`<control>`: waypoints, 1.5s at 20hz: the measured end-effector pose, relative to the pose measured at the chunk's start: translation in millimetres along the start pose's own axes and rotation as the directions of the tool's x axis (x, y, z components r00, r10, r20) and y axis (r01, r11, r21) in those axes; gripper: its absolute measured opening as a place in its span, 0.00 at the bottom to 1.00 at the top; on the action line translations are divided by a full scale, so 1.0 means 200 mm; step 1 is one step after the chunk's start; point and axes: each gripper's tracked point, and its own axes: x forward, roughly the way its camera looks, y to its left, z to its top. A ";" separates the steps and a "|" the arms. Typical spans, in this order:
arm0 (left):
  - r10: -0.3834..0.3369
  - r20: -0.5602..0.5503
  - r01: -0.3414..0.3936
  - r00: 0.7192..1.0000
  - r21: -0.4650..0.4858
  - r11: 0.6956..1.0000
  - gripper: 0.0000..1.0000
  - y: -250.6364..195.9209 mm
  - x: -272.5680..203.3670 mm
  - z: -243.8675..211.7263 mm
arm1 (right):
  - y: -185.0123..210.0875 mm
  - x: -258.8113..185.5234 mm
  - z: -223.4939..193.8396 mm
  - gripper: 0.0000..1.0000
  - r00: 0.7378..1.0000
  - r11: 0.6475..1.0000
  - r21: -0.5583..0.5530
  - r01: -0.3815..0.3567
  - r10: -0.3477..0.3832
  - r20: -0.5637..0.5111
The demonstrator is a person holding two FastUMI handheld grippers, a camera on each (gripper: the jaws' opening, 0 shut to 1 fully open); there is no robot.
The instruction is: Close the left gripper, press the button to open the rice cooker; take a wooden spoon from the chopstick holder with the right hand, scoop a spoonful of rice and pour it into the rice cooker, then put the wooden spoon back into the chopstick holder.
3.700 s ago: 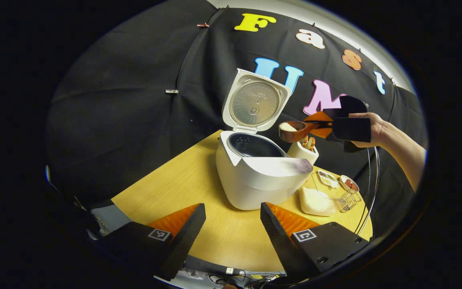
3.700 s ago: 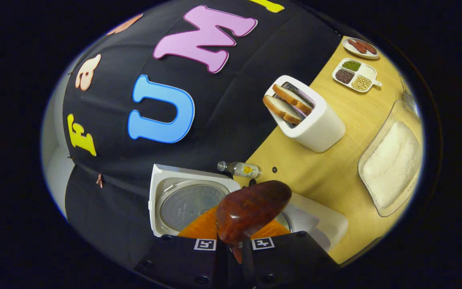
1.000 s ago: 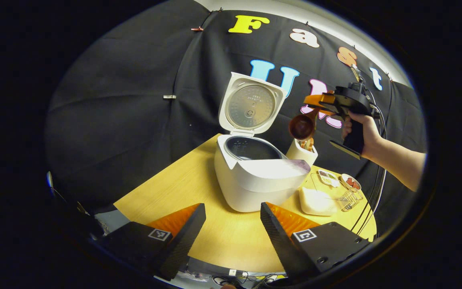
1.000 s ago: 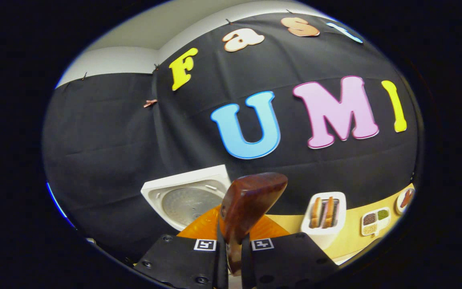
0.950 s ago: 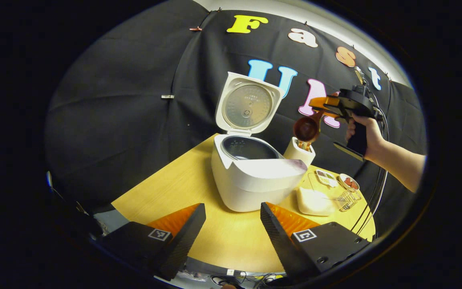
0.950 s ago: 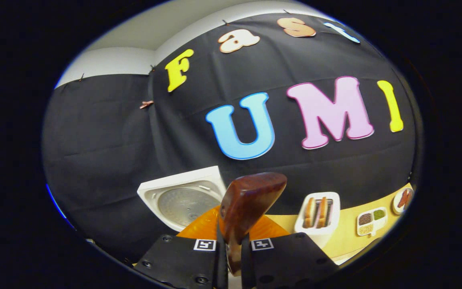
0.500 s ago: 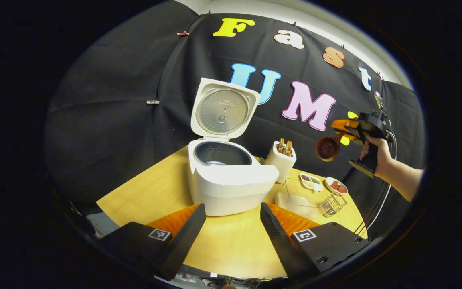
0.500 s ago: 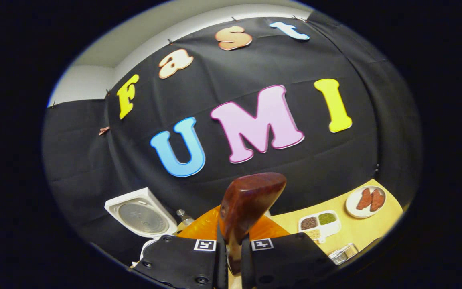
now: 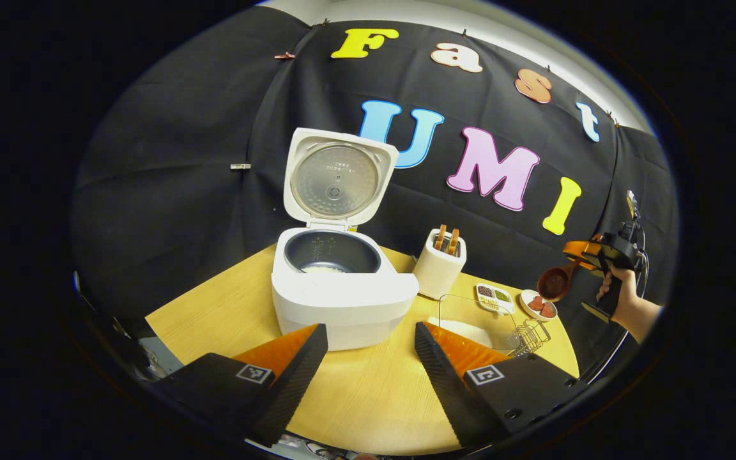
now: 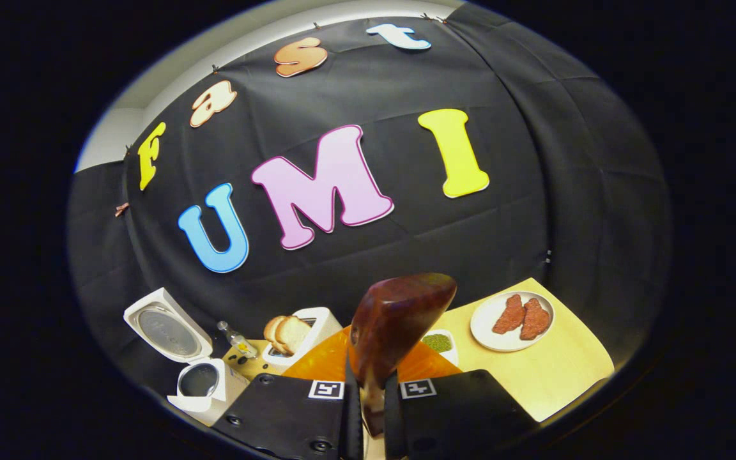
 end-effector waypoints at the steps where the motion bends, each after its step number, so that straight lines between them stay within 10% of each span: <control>1: 0.007 0.014 -0.007 1.000 0.009 1.000 0.95 -0.02 0.01 0.03 | -0.06 0.01 -0.03 0.17 1.000 1.000 0.008 0.013 -0.013 -0.012; 25: 0.149 0.047 -0.149 0.988 -0.001 0.989 0.95 -0.10 -0.09 0.10 | -0.48 0.12 -0.74 0.18 0.952 0.983 0.073 0.170 -0.144 -0.269; 30: 0.179 0.105 -0.178 0.978 -0.016 0.984 0.95 0.02 -0.12 0.21 | -0.48 -0.02 -0.67 1.00 0.957 0.986 0.024 0.165 -0.154 -0.247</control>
